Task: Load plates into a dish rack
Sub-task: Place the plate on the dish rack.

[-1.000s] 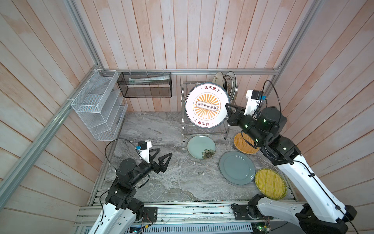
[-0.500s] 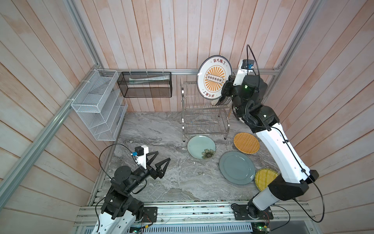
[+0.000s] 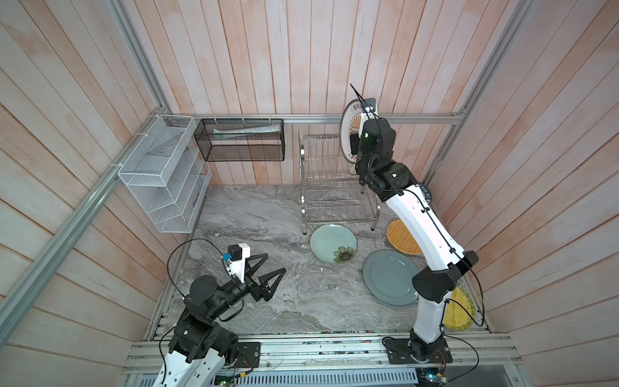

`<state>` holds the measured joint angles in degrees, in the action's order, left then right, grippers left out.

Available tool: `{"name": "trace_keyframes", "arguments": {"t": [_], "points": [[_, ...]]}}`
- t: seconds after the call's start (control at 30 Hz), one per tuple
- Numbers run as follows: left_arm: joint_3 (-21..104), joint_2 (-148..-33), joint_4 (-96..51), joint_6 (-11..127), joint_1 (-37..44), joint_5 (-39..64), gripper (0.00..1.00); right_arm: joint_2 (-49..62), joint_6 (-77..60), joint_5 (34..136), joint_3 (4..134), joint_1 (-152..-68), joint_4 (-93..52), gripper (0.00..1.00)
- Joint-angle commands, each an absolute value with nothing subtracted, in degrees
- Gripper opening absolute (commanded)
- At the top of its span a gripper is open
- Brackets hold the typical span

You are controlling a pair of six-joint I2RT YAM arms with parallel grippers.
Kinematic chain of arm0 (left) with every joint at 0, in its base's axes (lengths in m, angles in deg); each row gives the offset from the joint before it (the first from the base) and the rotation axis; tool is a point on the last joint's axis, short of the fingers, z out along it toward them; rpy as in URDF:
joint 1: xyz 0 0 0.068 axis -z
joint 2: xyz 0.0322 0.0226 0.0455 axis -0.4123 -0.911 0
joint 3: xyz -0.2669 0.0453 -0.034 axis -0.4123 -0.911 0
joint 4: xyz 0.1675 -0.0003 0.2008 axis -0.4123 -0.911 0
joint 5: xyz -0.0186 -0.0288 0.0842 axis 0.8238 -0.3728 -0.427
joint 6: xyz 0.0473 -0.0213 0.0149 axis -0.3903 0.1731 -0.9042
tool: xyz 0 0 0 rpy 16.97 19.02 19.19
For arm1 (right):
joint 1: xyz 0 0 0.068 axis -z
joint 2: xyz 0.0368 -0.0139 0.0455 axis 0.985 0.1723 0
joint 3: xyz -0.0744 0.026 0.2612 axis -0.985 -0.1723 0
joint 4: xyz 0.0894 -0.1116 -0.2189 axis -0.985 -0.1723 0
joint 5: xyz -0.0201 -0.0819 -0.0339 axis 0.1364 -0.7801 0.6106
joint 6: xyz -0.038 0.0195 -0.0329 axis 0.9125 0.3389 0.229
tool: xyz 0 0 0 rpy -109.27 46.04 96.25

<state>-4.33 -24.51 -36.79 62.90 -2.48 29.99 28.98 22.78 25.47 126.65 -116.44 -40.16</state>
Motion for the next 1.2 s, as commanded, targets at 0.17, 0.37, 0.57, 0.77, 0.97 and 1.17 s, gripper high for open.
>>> {"name": "trace_keyframes", "arguments": {"t": [0.17, 0.37, 0.57, 0.77, 0.97, 1.17], "points": [[-5.21, -23.65, -34.53, 62.71, -2.49, 31.82, 1.0, 32.91, 32.29, 21.47, 130.0, -116.65, -30.61, 0.0], [-5.36, -23.72, -34.35, 62.72, -2.55, 31.96, 1.0, 35.08, 33.2, 21.35, 131.08, -116.04, -30.11, 0.0], [-5.29, -23.63, -34.34, 62.81, -2.55, 31.89, 1.0, 36.88, 33.76, 21.24, 132.08, -115.63, -30.28, 0.0], [-5.35, -23.66, -34.27, 62.81, -2.55, 31.91, 1.0, 37.8, 33.1, 21.07, 132.07, -115.17, -30.98, 0.0], [-5.38, -23.74, -34.27, 62.91, -2.63, 31.92, 1.0, 38.58, 31.4, 21.53, 132.17, -114.98, -32.64, 0.0], [-5.3, -23.77, -34.25, 62.89, -2.75, 32.0, 1.0, 40.85, 28.22, 21.6, 135.66, -115.2, -36.63, 0.0]]}}
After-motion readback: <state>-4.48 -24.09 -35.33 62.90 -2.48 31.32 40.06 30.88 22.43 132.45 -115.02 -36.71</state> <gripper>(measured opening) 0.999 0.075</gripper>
